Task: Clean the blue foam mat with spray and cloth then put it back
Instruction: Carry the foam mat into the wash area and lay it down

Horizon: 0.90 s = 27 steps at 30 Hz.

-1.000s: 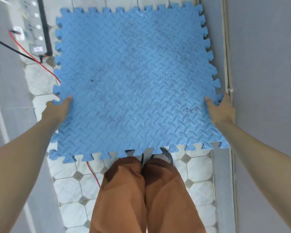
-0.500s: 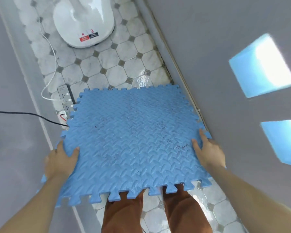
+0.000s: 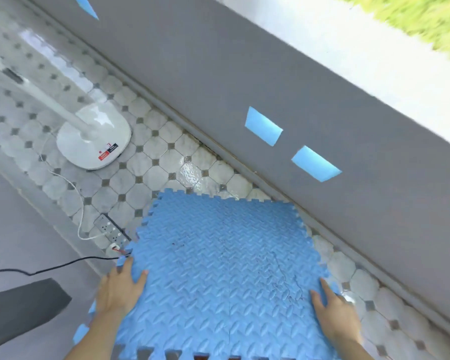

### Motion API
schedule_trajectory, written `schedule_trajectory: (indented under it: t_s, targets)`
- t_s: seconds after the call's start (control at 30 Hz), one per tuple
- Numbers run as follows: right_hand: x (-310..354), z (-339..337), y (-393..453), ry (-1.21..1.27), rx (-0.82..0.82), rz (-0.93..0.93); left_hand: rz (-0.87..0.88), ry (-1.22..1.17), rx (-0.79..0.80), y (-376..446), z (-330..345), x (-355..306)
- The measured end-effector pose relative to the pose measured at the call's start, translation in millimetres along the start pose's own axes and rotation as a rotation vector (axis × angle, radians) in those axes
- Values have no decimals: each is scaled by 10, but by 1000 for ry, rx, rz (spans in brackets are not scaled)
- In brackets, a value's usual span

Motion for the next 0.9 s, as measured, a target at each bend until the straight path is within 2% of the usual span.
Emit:
schedule_trajectory:
  t_s: [0.2, 0.4, 0.63, 0.9]
  targets:
    - [-1207, -35, -901, 248, -11, 268, 326, 246, 59, -396, -345, -1168]
    - [-2484, 228, -1547, 496, -57, 545, 660, 512, 135, -1020, -131, -2671]
    - [-3655, 772, -2328, 746, -97, 815, 988, 823, 166, -2123, 718, -4101]
    - [-4688, 1726, -2909, 908, -59, 1064, 1247, 1122, 131, -3475, 2073, -5191]
Point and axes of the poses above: each hand's wrist, its own y-axis towards the middle knuckle, its own z-axis out of the palm, x = y × z, the point moved 5 cm from there along y, towards the middle knuckle, and after that the axes turned 3 degrees about x, right-handed, at the moved point
